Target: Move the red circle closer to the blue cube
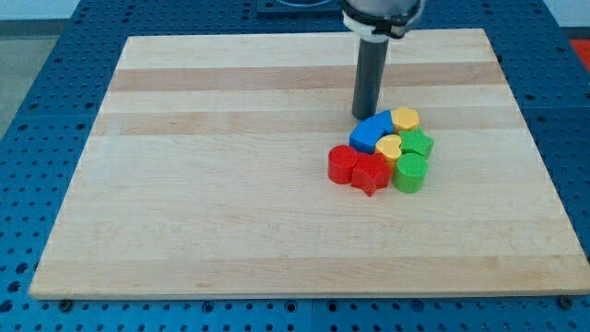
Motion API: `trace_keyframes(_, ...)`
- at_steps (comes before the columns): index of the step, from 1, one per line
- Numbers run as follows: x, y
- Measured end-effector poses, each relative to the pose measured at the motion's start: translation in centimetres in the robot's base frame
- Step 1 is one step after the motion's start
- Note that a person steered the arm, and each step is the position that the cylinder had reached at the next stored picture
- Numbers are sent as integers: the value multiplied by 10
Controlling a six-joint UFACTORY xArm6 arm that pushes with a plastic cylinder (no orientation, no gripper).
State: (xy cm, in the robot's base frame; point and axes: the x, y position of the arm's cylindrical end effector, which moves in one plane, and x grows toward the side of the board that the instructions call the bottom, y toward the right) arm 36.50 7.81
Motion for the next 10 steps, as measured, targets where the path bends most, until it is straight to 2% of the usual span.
trace_keyframes(1, -29, 9)
trace_keyframes(2, -29, 67)
trace_keyframes(3, -12, 77)
trace_keyframes(6, 21, 76)
trace_keyframes(10, 31, 61)
